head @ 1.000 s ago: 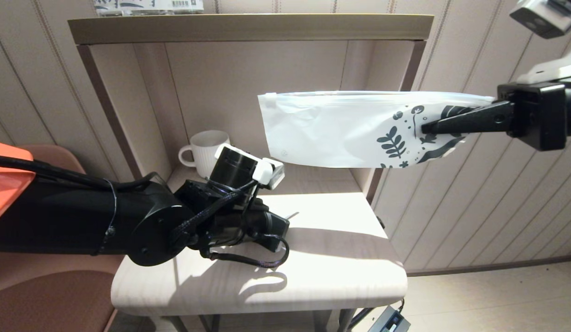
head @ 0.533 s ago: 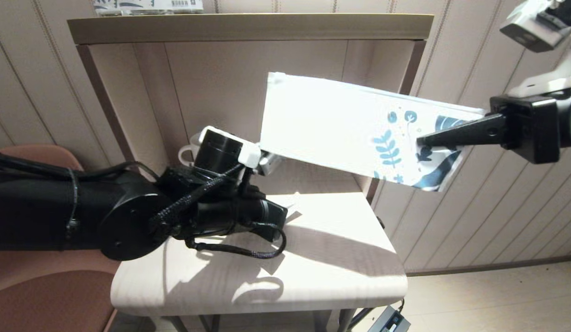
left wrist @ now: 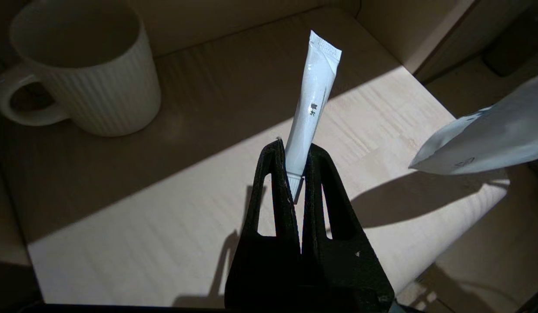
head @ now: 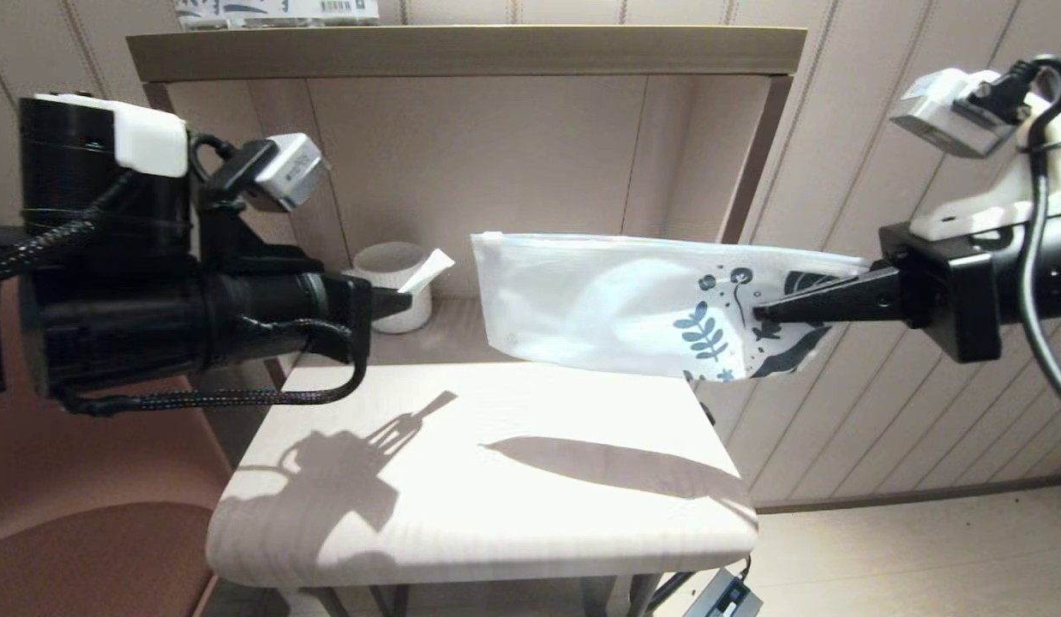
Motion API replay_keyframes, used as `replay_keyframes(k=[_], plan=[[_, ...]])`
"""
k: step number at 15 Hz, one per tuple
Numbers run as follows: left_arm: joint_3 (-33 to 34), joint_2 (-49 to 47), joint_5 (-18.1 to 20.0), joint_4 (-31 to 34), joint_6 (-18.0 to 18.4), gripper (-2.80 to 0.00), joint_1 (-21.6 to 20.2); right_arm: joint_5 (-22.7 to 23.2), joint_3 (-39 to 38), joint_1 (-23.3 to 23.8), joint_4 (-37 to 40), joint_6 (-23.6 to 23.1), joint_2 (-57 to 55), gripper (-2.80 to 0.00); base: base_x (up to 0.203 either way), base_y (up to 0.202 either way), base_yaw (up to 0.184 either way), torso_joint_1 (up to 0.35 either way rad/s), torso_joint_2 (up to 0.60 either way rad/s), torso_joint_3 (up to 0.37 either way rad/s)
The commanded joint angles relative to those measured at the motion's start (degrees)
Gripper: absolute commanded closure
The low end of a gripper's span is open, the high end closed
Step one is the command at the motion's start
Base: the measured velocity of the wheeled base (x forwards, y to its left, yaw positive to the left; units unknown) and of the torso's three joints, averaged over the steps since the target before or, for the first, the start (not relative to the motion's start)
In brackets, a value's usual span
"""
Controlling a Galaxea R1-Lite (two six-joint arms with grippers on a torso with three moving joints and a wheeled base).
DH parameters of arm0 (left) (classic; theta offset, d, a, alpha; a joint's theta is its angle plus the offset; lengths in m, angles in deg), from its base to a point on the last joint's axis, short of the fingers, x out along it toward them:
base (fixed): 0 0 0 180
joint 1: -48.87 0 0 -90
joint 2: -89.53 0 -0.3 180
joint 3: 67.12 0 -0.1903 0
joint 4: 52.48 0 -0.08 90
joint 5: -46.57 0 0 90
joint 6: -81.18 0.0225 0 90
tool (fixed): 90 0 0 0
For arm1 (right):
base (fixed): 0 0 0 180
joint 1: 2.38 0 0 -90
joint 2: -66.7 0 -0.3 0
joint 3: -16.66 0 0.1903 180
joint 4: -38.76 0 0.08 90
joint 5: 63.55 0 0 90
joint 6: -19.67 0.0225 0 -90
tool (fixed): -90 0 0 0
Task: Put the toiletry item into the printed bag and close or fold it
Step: Pick up the toothpaste, then place the toothpaste in the storage bag
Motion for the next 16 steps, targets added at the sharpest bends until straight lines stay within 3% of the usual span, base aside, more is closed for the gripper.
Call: replay_keyframes(k=[1, 2, 5, 8, 12, 16], plan=[[0.36, 3.86, 0.81, -0.14, 0.00, 0.00, -2.51, -0.04, -4.14, -1.82, -5.53, -0.21, -0.15, 0.00, 0.000, 0.000, 0.000, 0.000, 0.00, 0.000], [-0.77, 4.24, 2.12, -0.10, 0.07, 0.00, -3.30, -1.14, -8.05, -3.42, -11.86, -0.25, -0.06, 0.00, 0.000, 0.000, 0.000, 0.000, 0.00, 0.000], [-4.99, 4.01, 4.36, 2.58, 0.30, 0.00, -3.46, -10.74, -18.56, -8.32, -28.08, -0.32, -0.15, 0.00, 0.000, 0.000, 0.000, 0.000, 0.00, 0.000], [-6.92, 1.21, 8.91, 3.91, 0.90, 0.00, -3.27, -12.74, -22.93, -9.91, -34.93, -0.23, -0.57, 0.00, 0.000, 0.000, 0.000, 0.000, 0.00, 0.000], [-9.34, -2.54, 10.12, 6.15, 3.08, 0.00, 1.53, -17.83, -30.34, -12.89, -51.68, -1.35, -5.90, 0.00, 0.000, 0.000, 0.000, 0.000, 0.00, 0.000], [-10.62, -4.48, 10.13, 7.29, 7.68, 0.00, 7.58, -18.86, -31.55, -13.67, -52.88, -3.24, -7.32, 0.00, 0.000, 0.000, 0.000, 0.000, 0.00, 0.000]])
